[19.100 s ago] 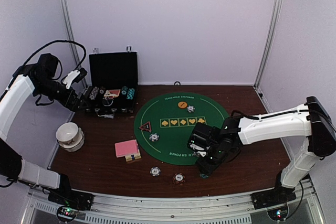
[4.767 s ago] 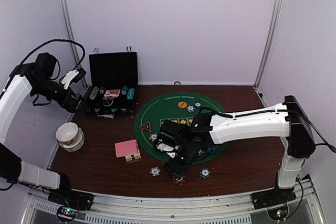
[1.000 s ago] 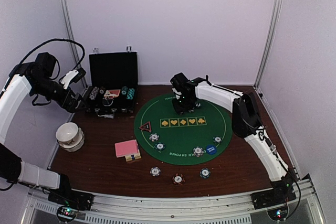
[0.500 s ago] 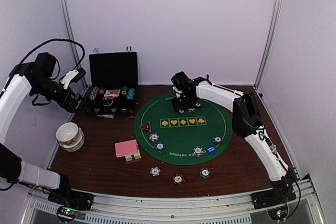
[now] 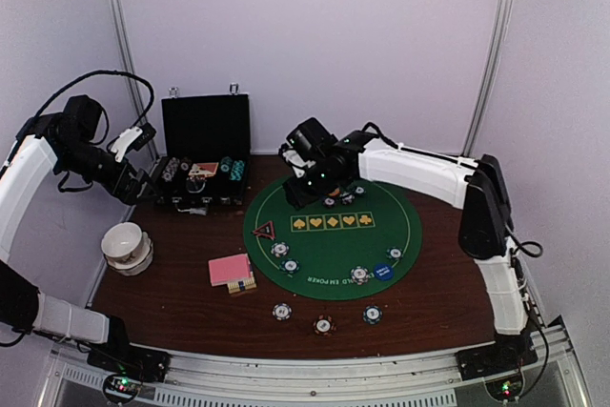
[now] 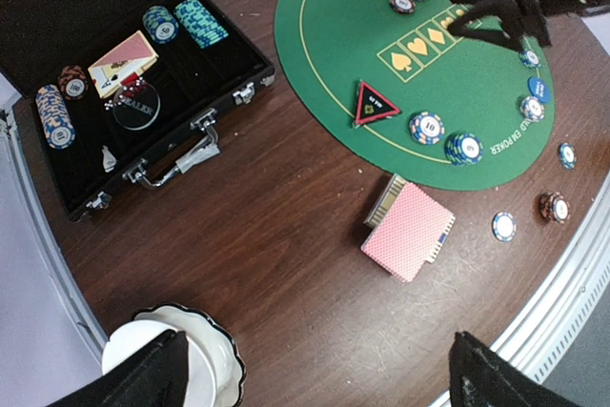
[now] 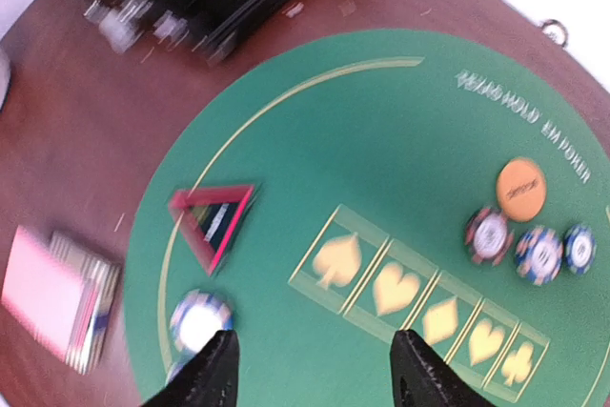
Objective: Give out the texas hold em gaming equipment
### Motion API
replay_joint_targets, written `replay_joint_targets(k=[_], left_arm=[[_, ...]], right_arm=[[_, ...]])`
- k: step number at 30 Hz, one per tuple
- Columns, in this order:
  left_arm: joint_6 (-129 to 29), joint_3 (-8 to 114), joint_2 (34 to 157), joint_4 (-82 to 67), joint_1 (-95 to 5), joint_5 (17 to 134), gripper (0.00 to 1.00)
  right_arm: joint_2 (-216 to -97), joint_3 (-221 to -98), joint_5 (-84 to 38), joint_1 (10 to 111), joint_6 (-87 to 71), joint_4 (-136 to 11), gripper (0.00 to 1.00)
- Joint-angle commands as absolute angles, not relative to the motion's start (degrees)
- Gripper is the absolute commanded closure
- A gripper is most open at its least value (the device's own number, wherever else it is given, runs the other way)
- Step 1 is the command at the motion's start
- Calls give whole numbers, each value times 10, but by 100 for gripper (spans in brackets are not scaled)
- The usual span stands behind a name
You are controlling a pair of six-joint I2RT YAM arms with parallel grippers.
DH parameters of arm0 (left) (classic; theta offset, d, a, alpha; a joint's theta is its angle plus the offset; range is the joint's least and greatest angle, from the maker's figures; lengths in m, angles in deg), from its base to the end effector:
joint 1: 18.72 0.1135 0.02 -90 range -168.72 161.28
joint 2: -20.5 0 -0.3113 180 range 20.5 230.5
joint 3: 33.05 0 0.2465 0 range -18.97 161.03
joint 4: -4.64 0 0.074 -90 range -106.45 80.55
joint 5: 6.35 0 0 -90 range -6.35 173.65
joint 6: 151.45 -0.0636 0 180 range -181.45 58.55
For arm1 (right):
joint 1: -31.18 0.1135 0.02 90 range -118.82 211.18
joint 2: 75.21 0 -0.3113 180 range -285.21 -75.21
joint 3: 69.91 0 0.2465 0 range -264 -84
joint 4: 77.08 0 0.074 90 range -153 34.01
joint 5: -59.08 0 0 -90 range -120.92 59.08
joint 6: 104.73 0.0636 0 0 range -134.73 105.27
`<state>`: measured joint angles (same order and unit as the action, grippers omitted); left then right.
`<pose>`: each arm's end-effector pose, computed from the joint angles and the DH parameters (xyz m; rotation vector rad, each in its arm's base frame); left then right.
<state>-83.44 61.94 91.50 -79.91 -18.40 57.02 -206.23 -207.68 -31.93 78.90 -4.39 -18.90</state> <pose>0.2083 -0.0273 0.3941 0.6267 2.4420 -0.4564 0.3741 0.4098 0.2698 -0.7984 2.3843 0.4076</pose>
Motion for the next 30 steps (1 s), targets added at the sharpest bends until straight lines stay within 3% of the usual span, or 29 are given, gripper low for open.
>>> replay_joint_targets(k=[1, 6, 11, 23, 30], left_arm=[[-838, 617, 899, -795, -185, 574, 3], [-842, 616, 894, -797, -185, 576, 2], [-843, 620, 893, -802, -185, 575, 2], [-839, 633, 897, -811, -185, 569, 2], [-839, 635, 895, -811, -185, 570, 2]], right_arm=[[-1943, -1897, -311, 842, -47, -228, 38], [-1839, -1693, -289, 906, -24, -256, 27], [-1770, -1579, -281, 966, 1, -284, 21], [-1783, -1545, -282, 1041, -12, -275, 22], [-1810, -1557, -283, 1048, -15, -267, 28]])
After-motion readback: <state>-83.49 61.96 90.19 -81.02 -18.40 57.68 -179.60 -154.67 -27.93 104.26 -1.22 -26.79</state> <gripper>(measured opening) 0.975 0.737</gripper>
